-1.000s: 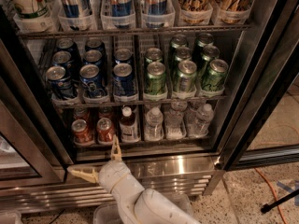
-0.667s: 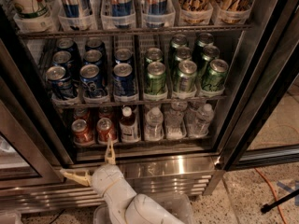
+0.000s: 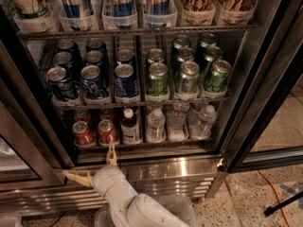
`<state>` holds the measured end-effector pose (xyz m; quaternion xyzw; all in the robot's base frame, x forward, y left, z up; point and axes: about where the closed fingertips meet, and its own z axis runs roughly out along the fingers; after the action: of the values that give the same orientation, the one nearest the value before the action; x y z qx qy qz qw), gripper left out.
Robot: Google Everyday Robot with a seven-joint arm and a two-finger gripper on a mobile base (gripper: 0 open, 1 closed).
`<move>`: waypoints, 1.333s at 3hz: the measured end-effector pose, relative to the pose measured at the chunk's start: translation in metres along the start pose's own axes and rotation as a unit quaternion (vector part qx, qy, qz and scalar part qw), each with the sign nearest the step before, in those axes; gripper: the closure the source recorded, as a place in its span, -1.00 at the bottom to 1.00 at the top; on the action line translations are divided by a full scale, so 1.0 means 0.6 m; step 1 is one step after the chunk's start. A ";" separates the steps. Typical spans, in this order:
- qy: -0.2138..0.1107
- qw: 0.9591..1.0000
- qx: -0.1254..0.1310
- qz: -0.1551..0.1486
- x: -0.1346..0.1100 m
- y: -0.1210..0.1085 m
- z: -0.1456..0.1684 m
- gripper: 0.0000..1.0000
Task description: Pick coke can from bottom shelf of fridge
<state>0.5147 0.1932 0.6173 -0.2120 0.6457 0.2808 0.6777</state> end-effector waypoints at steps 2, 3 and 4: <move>0.020 0.999 0.040 -0.027 0.033 -0.039 0.001 -1.00; 0.031 0.998 0.045 -0.041 0.036 -0.045 0.004 -1.00; 0.031 0.998 0.045 -0.041 0.036 -0.045 0.004 -1.00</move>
Offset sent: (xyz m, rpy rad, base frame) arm 0.0222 -0.0278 -0.0270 -0.1456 -0.0168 -0.1384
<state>0.5342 0.1770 0.5939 -0.2160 0.6689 0.2169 0.6774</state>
